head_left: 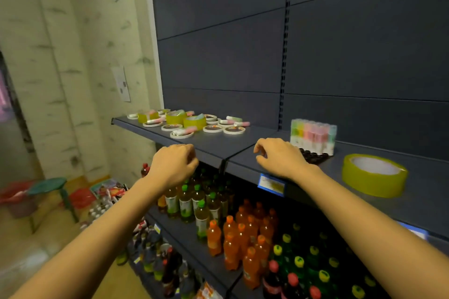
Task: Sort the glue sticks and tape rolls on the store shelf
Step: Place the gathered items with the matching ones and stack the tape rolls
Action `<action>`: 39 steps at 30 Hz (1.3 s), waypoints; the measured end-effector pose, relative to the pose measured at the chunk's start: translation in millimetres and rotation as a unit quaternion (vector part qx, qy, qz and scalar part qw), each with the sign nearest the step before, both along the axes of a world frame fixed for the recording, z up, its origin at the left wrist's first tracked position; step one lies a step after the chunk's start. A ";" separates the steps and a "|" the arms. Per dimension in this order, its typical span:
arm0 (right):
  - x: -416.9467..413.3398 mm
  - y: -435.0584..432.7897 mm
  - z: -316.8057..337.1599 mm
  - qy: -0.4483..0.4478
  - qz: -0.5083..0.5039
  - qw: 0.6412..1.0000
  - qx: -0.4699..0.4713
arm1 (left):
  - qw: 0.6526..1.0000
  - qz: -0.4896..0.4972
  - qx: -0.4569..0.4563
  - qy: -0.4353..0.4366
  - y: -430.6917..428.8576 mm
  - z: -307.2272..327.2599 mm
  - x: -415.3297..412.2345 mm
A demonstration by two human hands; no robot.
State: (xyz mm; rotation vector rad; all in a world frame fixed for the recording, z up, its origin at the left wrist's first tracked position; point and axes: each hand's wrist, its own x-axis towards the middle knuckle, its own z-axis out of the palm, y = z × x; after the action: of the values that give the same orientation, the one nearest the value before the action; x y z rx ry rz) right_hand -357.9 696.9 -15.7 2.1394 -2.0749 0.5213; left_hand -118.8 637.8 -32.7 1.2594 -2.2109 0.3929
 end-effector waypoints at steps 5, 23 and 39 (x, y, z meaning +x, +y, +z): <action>40.6 -46.7 -3.2 -0.012 -0.026 0.999 0.020 | 0.999 -0.017 0.028 0.016 -40.4 0.1 36.4; 104.5 -271.9 -4.2 -0.206 0.006 0.976 0.072 | 0.997 0.020 0.065 0.025 -215.4 -20.4 81.4; 109.7 -419.8 -13.1 -0.376 -0.014 0.903 0.208 | 0.994 0.002 0.070 0.079 -340.9 -16.0 88.3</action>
State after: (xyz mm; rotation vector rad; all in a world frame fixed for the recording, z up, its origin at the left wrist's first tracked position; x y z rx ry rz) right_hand -248.2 277.2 -28.8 2.3662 -2.8207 1.1416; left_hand -30.5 296.9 -48.7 1.3207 -2.1301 0.1369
